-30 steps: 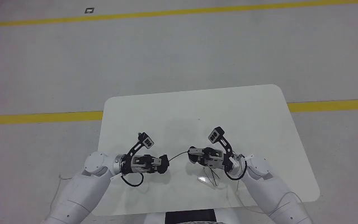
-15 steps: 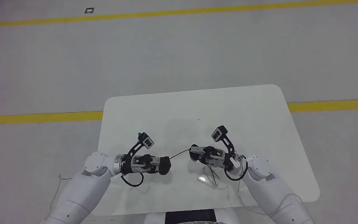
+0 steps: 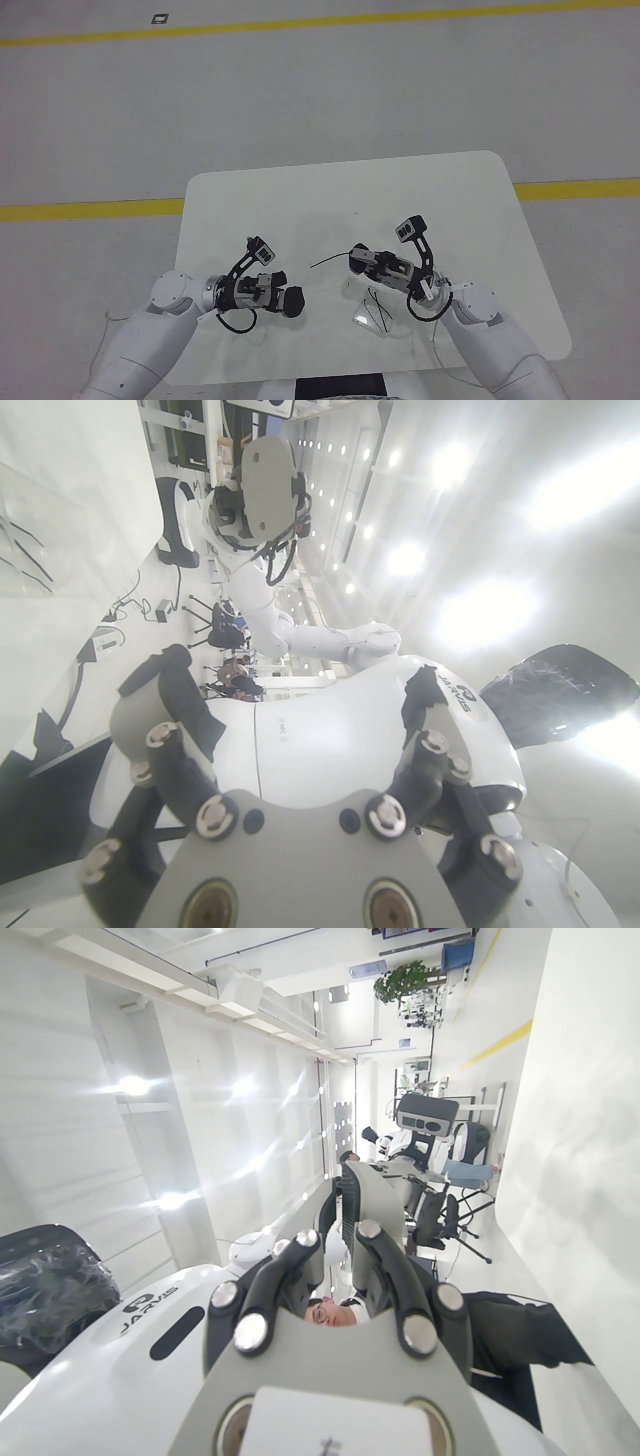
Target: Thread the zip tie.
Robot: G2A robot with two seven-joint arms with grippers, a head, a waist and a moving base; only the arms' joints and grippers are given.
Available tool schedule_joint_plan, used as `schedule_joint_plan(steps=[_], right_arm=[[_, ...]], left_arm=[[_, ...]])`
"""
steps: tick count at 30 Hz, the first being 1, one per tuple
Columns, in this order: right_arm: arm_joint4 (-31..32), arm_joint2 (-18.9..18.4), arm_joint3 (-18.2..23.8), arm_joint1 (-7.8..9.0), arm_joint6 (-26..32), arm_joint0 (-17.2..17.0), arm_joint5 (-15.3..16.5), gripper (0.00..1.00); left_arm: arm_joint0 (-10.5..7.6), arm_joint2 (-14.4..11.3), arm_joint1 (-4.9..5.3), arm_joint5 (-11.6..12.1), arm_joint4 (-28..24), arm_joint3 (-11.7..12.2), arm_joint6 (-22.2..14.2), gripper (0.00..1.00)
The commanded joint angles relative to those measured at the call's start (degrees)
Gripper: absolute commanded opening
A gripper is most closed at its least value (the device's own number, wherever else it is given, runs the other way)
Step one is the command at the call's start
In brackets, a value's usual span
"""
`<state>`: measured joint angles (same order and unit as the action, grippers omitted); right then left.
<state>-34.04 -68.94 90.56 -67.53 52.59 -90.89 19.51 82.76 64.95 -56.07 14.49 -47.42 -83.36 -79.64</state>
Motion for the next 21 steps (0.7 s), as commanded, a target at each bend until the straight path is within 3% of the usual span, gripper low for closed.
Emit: schedule_joint_plan(steps=[1, 11, 18, 21], right_arm=[[-0.06, 0.03, -0.06, 0.00, 0.09, 0.02, -0.02, 0.00], [0.58, 0.34, 0.69, -0.04, -1.03, -0.08, -0.28, 0.00], [0.62, 0.80, 2.48, -0.16, -1.26, -1.59, -0.02, 0.00], [0.65, 1.12, 2.62, -0.29, -1.26, -2.12, -0.02, 0.00]], left_arm=[[0.00, 0.00, 0.00, 0.00, 0.00, 0.00, 0.00, 1.00], [0.04, -0.45, -0.08, -0.07, 0.11, -0.62, 0.51, 1.00], [-1.27, -1.42, -0.02, 3.51, 5.24, -0.11, 0.65, 1.00], [-1.89, -2.19, -0.29, 4.43, 4.01, 0.42, 1.33, 1.00]])
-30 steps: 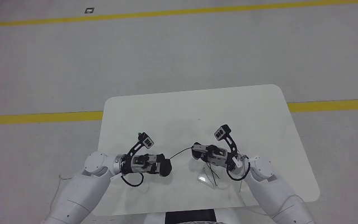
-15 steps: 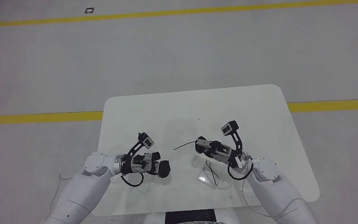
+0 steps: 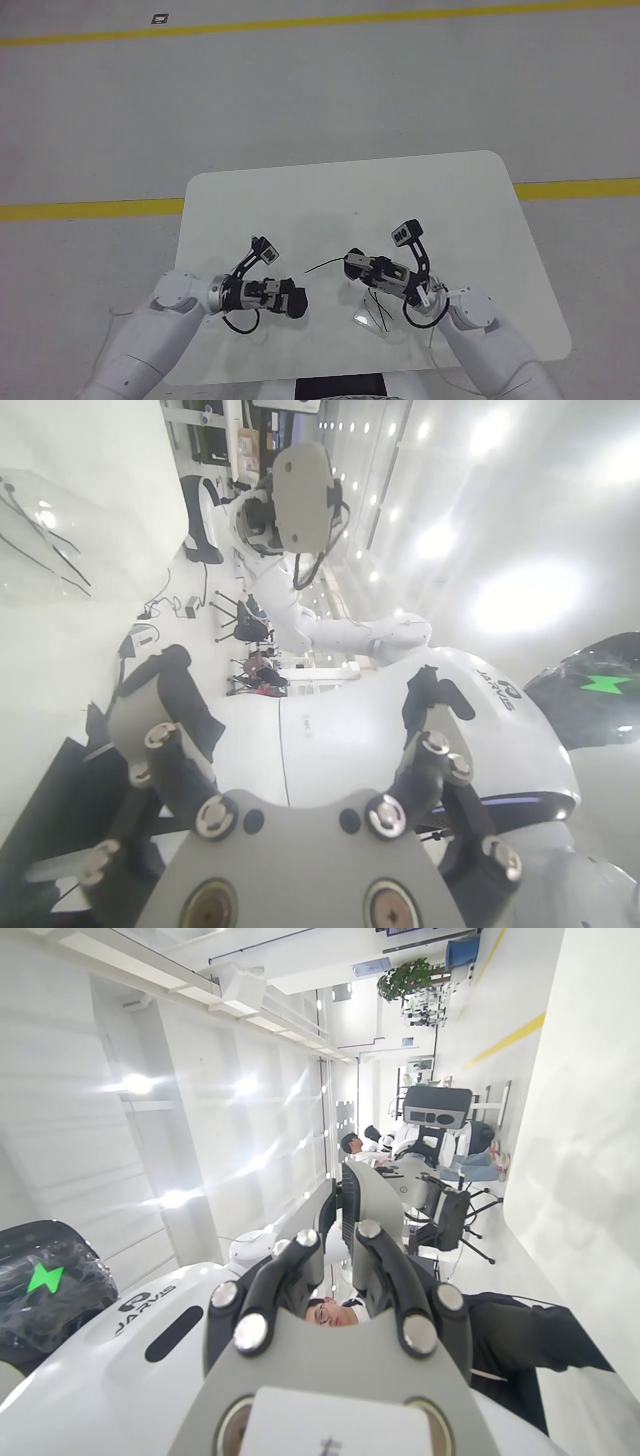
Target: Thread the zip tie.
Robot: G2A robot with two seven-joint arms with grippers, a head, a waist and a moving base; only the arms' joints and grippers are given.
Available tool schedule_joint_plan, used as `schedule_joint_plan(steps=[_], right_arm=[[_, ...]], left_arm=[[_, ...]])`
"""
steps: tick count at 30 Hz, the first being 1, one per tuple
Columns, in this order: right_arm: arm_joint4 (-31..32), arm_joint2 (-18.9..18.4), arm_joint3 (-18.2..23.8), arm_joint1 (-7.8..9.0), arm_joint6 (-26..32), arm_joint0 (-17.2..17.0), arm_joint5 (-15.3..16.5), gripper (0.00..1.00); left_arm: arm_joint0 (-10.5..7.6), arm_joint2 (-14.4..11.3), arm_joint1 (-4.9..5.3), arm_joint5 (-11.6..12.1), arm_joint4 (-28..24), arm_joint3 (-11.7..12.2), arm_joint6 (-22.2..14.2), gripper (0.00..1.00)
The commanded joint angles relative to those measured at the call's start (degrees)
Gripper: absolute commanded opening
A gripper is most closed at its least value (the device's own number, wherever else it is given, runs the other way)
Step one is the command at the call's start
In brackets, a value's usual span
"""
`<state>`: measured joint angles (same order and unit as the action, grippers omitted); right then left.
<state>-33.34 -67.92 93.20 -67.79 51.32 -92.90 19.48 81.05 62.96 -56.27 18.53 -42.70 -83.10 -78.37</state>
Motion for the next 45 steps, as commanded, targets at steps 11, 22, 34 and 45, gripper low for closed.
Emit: schedule_joint_plan(steps=[11, 22, 34, 45], right_arm=[[0.24, 0.19, -0.09, -0.11, 0.17, -0.17, 0.00, 0.00], [2.65, 1.75, 1.75, -0.20, -2.17, -1.32, 0.00, 0.00], [1.26, 3.28, 1.51, -0.94, -2.44, -1.88, 0.00, 0.00], [1.91, 4.96, 0.80, -1.80, -3.17, -1.08, 0.00, 0.00]], left_arm=[[-0.84, -0.21, -0.26, 0.95, -0.96, 0.67, 0.59, 1.00], [-1.25, -0.74, -0.70, 0.95, -1.84, -0.15, 0.72, 1.00], [-2.58, -1.64, -2.16, 0.95, -1.75, 2.55, 0.05, 1.00], [-3.02, -2.22, -2.97, 0.95, -0.69, 2.76, 0.03, 1.00]])
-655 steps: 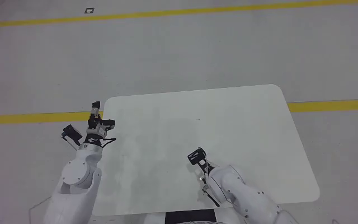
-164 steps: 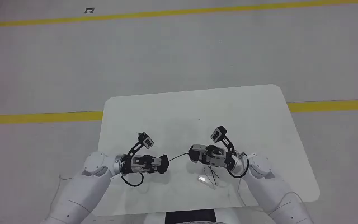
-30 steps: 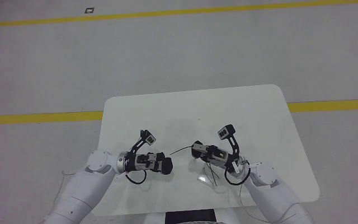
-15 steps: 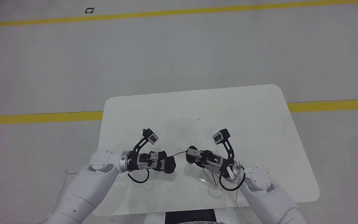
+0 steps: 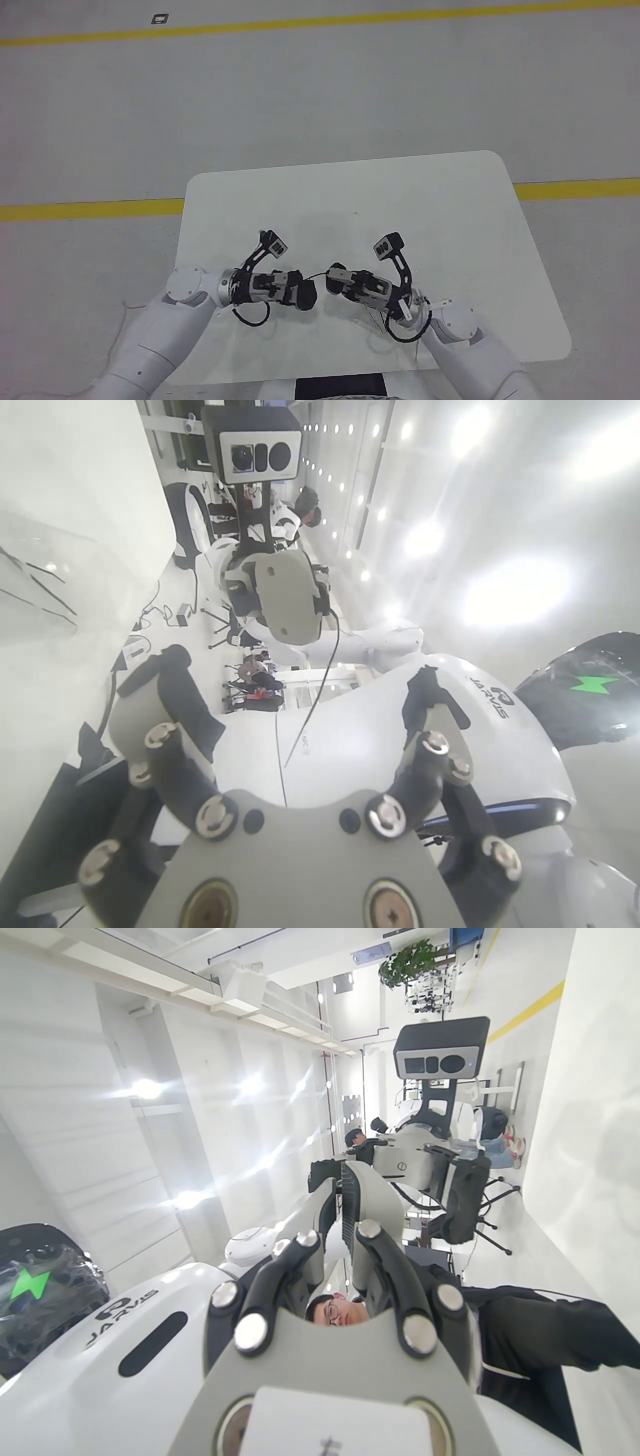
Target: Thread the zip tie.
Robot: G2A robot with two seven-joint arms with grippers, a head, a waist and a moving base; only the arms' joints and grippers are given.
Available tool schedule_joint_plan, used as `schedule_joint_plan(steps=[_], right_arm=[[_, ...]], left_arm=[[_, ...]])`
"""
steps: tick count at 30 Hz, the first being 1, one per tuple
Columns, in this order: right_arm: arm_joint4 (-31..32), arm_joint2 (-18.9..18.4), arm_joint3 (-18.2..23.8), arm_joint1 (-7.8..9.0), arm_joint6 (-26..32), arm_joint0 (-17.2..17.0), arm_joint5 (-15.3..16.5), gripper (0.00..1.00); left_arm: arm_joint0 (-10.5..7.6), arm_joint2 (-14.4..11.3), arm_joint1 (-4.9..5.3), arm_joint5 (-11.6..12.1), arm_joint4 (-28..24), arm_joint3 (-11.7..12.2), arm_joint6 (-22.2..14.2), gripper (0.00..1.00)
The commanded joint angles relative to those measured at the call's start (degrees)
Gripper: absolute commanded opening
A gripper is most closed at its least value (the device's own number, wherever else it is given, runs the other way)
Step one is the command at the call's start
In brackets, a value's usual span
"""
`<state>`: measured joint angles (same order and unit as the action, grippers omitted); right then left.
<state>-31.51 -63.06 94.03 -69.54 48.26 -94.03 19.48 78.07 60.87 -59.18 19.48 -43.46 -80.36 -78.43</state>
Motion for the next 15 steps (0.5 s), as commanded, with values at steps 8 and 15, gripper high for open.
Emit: schedule_joint_plan(steps=[8, 15], right_arm=[[1.12, 0.13, -0.35, -0.27, -1.73, 0.05, 0.00, 0.00], [1.96, 0.29, -0.06, -0.27, -2.51, 0.12, -0.22, 0.00]], left_arm=[[-0.36, -0.58, -0.27, 0.00, 0.34, 0.25, 0.10, 1.00], [-0.14, -1.02, -0.31, -0.51, 1.17, -0.58, 2.38, 1.00]])
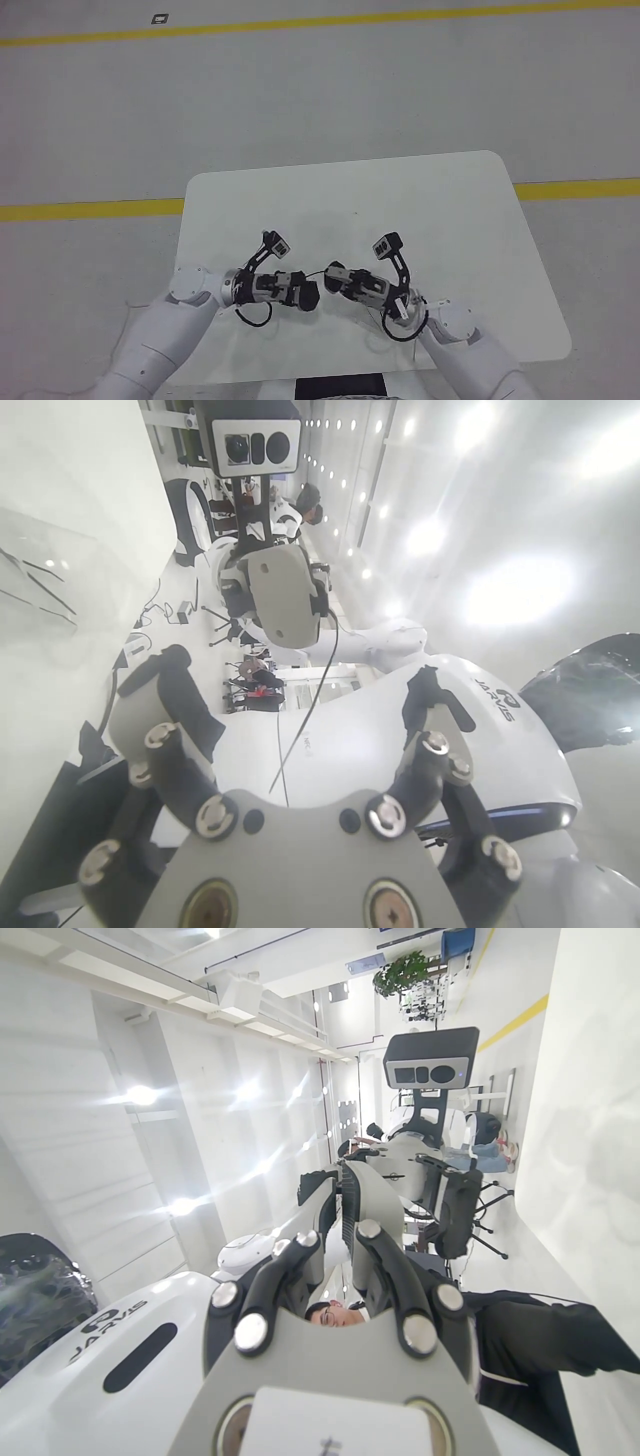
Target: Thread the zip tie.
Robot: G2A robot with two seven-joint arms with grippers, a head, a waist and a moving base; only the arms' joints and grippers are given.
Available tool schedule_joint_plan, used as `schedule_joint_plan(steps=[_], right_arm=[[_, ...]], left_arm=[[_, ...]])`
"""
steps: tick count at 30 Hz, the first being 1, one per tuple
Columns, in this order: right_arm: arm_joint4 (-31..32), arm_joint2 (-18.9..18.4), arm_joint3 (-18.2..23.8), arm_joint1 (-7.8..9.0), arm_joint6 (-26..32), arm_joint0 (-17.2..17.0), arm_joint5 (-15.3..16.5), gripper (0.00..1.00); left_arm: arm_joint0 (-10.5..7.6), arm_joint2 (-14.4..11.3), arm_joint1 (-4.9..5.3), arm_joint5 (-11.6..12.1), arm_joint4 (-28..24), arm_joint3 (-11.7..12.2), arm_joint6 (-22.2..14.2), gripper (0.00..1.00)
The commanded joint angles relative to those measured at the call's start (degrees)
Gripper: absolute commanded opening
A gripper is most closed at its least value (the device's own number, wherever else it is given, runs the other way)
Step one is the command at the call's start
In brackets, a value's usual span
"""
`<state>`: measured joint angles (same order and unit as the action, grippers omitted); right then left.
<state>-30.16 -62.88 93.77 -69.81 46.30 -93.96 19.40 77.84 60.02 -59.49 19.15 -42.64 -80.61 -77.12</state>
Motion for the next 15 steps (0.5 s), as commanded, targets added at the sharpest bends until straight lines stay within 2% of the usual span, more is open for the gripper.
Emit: schedule_joint_plan(steps=[1, 15], right_arm=[[1.67, 0.15, 0.40, 0.03, -1.02, 0.08, -0.08, 0.00], [12.50, -1.42, 3.28, 1.20, -2.57, -1.28, -0.58, 0.00]], left_arm=[[0.14, -0.16, 0.03, -0.26, 0.58, -0.35, 1.60, 1.00], [1.14, 0.61, 0.91, -0.43, 3.92, -1.35, 3.95, 1.00]])
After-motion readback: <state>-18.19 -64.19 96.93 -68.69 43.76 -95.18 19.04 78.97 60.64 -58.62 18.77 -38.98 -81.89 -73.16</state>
